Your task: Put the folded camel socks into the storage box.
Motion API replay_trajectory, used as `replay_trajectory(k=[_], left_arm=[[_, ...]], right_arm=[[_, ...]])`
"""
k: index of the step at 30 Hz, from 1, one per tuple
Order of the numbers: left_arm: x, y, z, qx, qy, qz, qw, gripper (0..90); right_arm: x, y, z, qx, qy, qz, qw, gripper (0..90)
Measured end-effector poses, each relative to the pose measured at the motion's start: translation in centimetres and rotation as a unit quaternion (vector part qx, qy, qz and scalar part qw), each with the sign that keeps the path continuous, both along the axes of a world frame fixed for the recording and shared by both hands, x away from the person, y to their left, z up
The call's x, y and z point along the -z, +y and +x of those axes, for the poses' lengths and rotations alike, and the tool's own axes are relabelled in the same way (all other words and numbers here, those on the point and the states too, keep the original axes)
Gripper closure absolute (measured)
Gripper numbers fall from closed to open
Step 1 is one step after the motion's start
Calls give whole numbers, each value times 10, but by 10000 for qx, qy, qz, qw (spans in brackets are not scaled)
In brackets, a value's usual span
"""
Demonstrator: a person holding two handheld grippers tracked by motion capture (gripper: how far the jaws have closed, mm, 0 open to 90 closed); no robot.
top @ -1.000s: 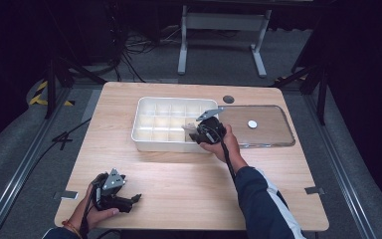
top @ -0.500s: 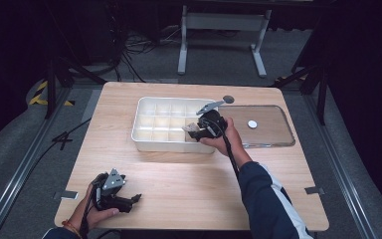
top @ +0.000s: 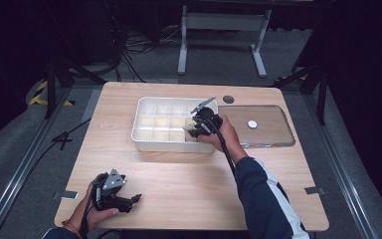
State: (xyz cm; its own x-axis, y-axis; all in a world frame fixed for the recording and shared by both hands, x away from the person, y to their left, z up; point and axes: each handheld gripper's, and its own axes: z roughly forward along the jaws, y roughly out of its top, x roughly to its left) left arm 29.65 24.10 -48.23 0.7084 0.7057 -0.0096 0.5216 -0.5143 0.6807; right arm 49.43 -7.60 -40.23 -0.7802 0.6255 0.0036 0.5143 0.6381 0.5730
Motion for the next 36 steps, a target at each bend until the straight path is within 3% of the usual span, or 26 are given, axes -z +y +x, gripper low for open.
replay_trajectory(k=[5, 12, 15, 24, 30, 36], left_arm=[[0, 0, 0, 1, 0, 1, 10000, 117], [0, 0, 0, -9, 1, -3, 10000, 116], [0, 0, 0, -14, -1, -7, 10000, 114], [0, 0, 0, -14, -1, -7, 10000, 114], [0, 0, 0, -5, -3, 6, 10000, 114], [0, -1, 0, -6, -4, 6, 10000, 113]], right_arm=[[2, 0, 2, -128, 162, -190, 9996, 747], [3, 3, 1, -180, 192, -376, 9989, 756], [7, 5, 3, -217, 311, -425, 9984, 761], [12, 14, 10, -354, 611, -797, 9943, 762], [15, 19, 10, -391, 587, -1037, 9921, 760], [16, 19, 12, -416, 604, -1058, 9917, 761]])
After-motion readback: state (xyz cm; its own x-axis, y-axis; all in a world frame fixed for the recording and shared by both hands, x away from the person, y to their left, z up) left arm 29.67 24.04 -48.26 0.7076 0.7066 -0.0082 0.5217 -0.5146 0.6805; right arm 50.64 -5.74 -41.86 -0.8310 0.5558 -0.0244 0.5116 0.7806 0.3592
